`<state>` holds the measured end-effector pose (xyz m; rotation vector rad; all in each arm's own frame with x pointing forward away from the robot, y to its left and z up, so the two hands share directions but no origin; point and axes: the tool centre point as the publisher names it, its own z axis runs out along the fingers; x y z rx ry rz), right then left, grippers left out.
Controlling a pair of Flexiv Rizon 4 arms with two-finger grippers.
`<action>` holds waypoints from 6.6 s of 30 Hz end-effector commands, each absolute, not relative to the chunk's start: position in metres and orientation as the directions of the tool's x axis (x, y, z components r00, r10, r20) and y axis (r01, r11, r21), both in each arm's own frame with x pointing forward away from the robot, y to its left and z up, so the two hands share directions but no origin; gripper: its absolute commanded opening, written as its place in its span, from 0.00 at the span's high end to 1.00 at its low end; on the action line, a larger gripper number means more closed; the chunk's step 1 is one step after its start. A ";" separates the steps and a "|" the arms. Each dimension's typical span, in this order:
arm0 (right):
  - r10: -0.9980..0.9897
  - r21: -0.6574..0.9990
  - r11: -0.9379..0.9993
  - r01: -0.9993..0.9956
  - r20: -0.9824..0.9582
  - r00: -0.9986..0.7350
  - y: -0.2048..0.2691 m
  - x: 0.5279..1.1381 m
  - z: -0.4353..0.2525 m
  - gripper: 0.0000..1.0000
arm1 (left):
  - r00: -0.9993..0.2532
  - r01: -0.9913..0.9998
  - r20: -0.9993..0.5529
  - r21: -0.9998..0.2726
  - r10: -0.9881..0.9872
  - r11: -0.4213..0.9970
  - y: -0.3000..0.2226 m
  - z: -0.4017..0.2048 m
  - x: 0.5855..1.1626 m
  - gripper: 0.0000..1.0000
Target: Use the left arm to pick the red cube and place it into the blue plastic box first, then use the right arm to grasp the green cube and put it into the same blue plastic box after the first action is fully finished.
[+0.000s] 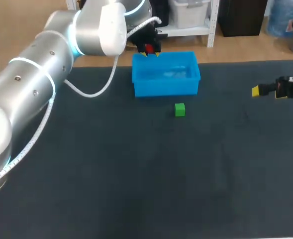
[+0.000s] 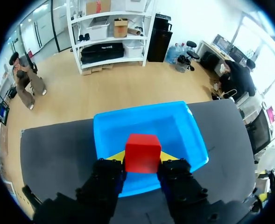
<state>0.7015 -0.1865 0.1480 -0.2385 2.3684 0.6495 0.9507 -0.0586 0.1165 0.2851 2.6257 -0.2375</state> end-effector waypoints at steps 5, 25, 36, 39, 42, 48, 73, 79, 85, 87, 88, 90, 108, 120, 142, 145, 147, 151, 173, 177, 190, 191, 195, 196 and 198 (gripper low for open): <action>-0.001 0.389 0.861 -0.329 -0.644 -0.765 -0.186 0.701 0.148 0.00 | -0.930 0.241 -0.306 -0.090 0.203 0.966 -0.068 0.099 0.988 1.00; -0.001 0.389 0.861 -0.329 -0.644 -0.765 -0.186 0.701 0.148 0.00 | -0.935 0.235 -0.288 -0.074 0.204 0.969 -0.069 0.086 0.989 0.00; -0.001 0.389 0.861 -0.329 -0.644 -0.765 -0.186 0.701 0.148 0.00 | -0.929 0.244 -0.306 -0.075 0.210 0.967 -0.065 0.098 0.985 0.00; -0.001 0.389 0.861 -0.329 -0.644 -0.765 -0.186 0.701 0.148 0.00 | -0.927 0.244 -0.310 -0.072 0.211 0.967 -0.062 0.103 0.983 0.00; -0.001 0.389 0.861 -0.329 -0.644 -0.765 -0.186 0.701 0.148 0.00 | -0.925 0.248 -0.315 -0.071 0.214 0.966 -0.059 0.107 0.979 0.00; -0.001 0.389 0.861 -0.329 -0.644 -0.765 -0.186 0.701 0.148 0.00 | -0.914 0.283 -0.327 -0.082 0.242 0.956 -0.054 0.117 0.966 0.00; -0.001 0.389 0.861 -0.329 -0.644 -0.765 -0.186 0.701 0.148 0.00 | -0.857 0.394 -0.395 -0.089 0.330 0.915 0.009 0.147 0.895 0.00; -0.001 0.389 0.861 -0.329 -0.644 -0.765 -0.186 0.701 0.148 0.00 | -0.836 0.433 -0.425 -0.122 0.348 0.893 0.019 0.151 0.878 0.00; -0.001 0.389 0.861 -0.329 -0.644 -0.765 -0.186 0.701 0.148 0.00 | -0.817 0.469 -0.446 -0.147 0.364 0.871 0.028 0.152 0.863 0.00; -0.001 0.389 0.861 -0.329 -0.644 -0.765 -0.186 0.701 0.148 0.00 | -0.812 0.479 -0.452 -0.154 0.370 0.864 0.031 0.153 0.858 0.00; -0.001 0.389 0.861 -0.329 -0.644 -0.765 -0.186 0.701 0.148 0.00 | -0.808 0.487 -0.456 -0.162 0.373 0.858 0.032 0.153 0.856 0.00; -0.001 0.389 0.861 -0.329 -0.644 -0.765 -0.186 0.701 0.148 0.00 | -0.799 0.506 -0.461 -0.170 0.385 0.846 0.034 0.153 0.851 0.00; -0.001 0.389 0.861 -0.329 -0.644 -0.765 -0.186 0.701 0.148 0.00 | -0.760 0.590 -0.483 -0.233 0.435 0.773 0.055 0.152 0.818 0.00; -0.001 0.389 0.861 -0.329 -0.644 -0.765 -0.186 0.701 0.148 0.00 | -0.743 0.621 -0.490 -0.254 0.455 0.742 0.069 0.152 0.804 0.00; -0.001 0.389 0.861 -0.329 -0.644 -0.765 -0.186 0.701 0.148 0.00 | -0.750 0.623 -0.478 -0.277 0.458 0.731 0.090 0.142 0.775 0.00; -0.001 0.389 0.861 -0.329 -0.644 -0.765 -0.186 0.701 0.148 0.00 | -0.748 0.626 -0.476 -0.275 0.463 0.729 0.091 0.142 0.772 0.00; -0.001 0.389 0.861 -0.329 -0.644 -0.765 -0.186 0.701 0.148 0.00 | -0.748 0.626 -0.476 -0.274 0.463 0.730 0.092 0.142 0.772 0.00; -0.001 0.389 0.861 -0.329 -0.644 -0.765 -0.186 0.701 0.148 0.00 | -0.748 0.626 -0.476 -0.274 0.463 0.730 0.092 0.142 0.772 0.00; -0.078 0.337 0.877 -0.344 -0.606 -0.792 -0.163 0.709 0.154 0.00 | -0.748 0.626 -0.476 -0.274 0.463 0.730 0.092 0.142 0.772 0.00; -0.097 0.320 0.885 -0.337 -0.583 -0.807 -0.150 0.713 0.155 0.00 | -0.748 0.626 -0.476 -0.274 0.463 0.730 0.092 0.142 0.772 0.00; -0.156 0.267 0.910 -0.317 -0.488 -0.859 -0.105 0.723 0.154 0.00 | -0.748 0.626 -0.476 -0.274 0.463 0.730 0.092 0.142 0.772 0.00; -0.161 0.264 0.911 -0.317 -0.481 -0.862 -0.102 0.724 0.154 0.00 | -0.748 0.626 -0.476 -0.274 0.463 0.730 0.092 0.142 0.772 0.00; -0.173 0.247 0.917 -0.313 -0.460 -0.871 -0.092 0.727 0.151 0.00 | -0.748 0.626 -0.476 -0.274 0.463 0.730 0.092 0.142 0.772 0.00; -0.177 0.241 0.919 -0.313 -0.456 -0.872 -0.090 0.728 0.150 0.00 | -0.748 0.626 -0.476 -0.274 0.463 0.730 0.092 0.142 0.772 0.00; -0.185 0.230 0.922 -0.310 -0.441 -0.878 -0.085 0.729 0.150 0.00 | -0.748 0.626 -0.476 -0.274 0.463 0.730 0.092 0.142 0.772 0.00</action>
